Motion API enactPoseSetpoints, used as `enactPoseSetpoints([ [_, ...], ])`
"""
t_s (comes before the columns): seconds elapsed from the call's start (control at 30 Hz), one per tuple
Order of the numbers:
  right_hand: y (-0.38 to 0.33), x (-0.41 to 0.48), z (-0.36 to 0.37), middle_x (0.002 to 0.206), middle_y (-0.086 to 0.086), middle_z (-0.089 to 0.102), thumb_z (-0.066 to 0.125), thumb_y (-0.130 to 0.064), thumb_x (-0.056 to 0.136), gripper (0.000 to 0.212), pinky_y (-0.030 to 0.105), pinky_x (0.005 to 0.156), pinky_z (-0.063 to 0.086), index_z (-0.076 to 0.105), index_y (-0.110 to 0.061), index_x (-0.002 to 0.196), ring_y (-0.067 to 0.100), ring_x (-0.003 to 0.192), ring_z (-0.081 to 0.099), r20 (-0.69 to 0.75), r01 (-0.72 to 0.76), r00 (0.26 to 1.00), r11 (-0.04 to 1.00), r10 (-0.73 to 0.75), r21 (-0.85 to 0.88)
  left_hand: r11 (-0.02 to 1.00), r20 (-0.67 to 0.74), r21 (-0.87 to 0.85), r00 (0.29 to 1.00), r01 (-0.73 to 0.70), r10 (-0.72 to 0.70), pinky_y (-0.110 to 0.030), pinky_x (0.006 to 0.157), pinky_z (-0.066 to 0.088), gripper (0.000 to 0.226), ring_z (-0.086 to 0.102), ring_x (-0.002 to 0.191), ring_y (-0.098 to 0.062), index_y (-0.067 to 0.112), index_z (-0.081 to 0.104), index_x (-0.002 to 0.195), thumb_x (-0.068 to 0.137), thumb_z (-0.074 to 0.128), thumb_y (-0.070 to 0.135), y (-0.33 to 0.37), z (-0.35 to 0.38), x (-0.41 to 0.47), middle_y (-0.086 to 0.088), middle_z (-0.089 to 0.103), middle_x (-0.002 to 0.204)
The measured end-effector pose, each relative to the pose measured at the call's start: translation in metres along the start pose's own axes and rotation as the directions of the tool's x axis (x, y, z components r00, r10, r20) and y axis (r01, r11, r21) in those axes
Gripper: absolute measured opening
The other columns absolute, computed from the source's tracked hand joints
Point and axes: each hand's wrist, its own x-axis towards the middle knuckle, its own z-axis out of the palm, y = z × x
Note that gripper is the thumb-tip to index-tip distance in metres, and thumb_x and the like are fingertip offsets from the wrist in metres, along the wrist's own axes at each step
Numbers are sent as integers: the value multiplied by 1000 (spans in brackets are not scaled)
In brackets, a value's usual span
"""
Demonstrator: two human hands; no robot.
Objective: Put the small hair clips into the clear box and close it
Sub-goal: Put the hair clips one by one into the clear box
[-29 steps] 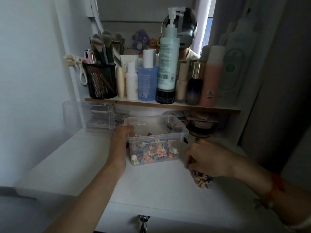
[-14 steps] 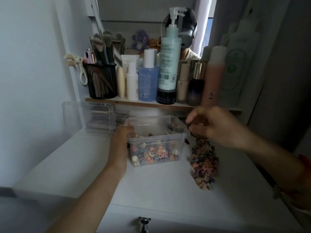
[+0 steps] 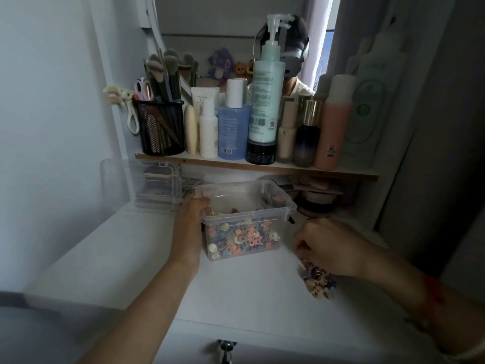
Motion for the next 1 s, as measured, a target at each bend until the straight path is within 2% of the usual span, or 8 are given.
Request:
enactPoseSetpoints([
  [0.13, 0, 5, -1, 97, 3, 70, 50, -14, 85, 19, 34, 79, 52, 69, -13, 88, 16, 89, 64, 7, 28, 1000, 999, -28, 40, 1000, -8, 10, 1000, 3, -3, -19, 56, 42, 18, 50, 67, -10, 20, 53, 76, 90, 43, 15, 0, 0, 1, 3, 52, 74],
  [0.27, 1, -1, -40, 83, -16, 67, 62, -18, 84, 12, 4, 73, 44, 69, -27, 80, -8, 77, 59, -51, 86, 996, 882, -70, 464, 1000, -5, 11, 1000, -2, 2, -25, 62, 38, 16, 49, 70, -11, 20, 54, 77, 90, 44, 15, 1, 1, 0, 1, 52, 77],
  [0.37, 1, 7, -59, 78, -13, 62, 62, -15, 84, 7, -1, 64, 40, 68, -17, 86, -5, 68, 57, -273, 174, 962, 754, 8, 634, 1000, -12, 3, 1000, 2, -2, -25, 62, 40, 14, 51, 71, -12, 18, 56, 82, 90, 45, 15, 2, 0, 1, 1, 54, 79],
  [0.47, 1, 18, -52, 77, -15, 58, 61, -16, 85, 11, -2, 60, 39, 59, -23, 93, -15, 60, 53, -388, 197, 919, 760, 77, 619, 1000, 4, -1, 1000, 15, -15, -25, 64, 42, 15, 54, 74, -13, 13, 57, 94, 90, 44, 16, 1, 0, 0, 1, 58, 84],
  [0.53, 7, 19, -48, 72, -15, 57, 62, -13, 85, 11, -1, 58, 40, 60, -24, 80, -13, 57, 53, -409, 176, 901, 741, 143, 648, 1000, 8, -4, 1000, 15, -15, -24, 65, 43, 16, 55, 72, -10, 14, 58, 96, 90, 43, 16, 1, 1, -1, 2, 59, 83],
  [0.63, 19, 18, -40, 71, -12, 62, 62, -10, 83, 20, 2, 55, 39, 65, -23, 68, -2, 62, 54, -287, 32, 946, 835, 153, 549, 1000, 3, 2, 1000, 3, -3, -22, 62, 42, 14, 54, 70, -9, 15, 57, 91, 90, 42, 16, 2, 1, 0, 2, 57, 83],
  [0.8, 24, 24, 0, 110, 2, 67, 56, -21, 87, 23, 23, 80, 44, 68, -14, 105, 18, 101, 61, -116, -153, 976, 958, 185, 244, 1000, 0, -10, 1000, -4, 4, -18, 55, 45, 15, 54, 71, -7, 19, 56, 90, 91, 41, 17, 2, 2, -2, 3, 58, 83],
  [1.0, 25, 32, 11, 107, 2, 68, 57, -15, 86, 18, 25, 81, 45, 71, -15, 98, 17, 98, 61, -122, -177, 967, 937, 222, 301, 1000, 8, -22, 1000, -2, 2, -18, 58, 46, 18, 54, 72, -9, 22, 56, 84, 91, 40, 16, 4, 2, -3, 2, 57, 84],
])
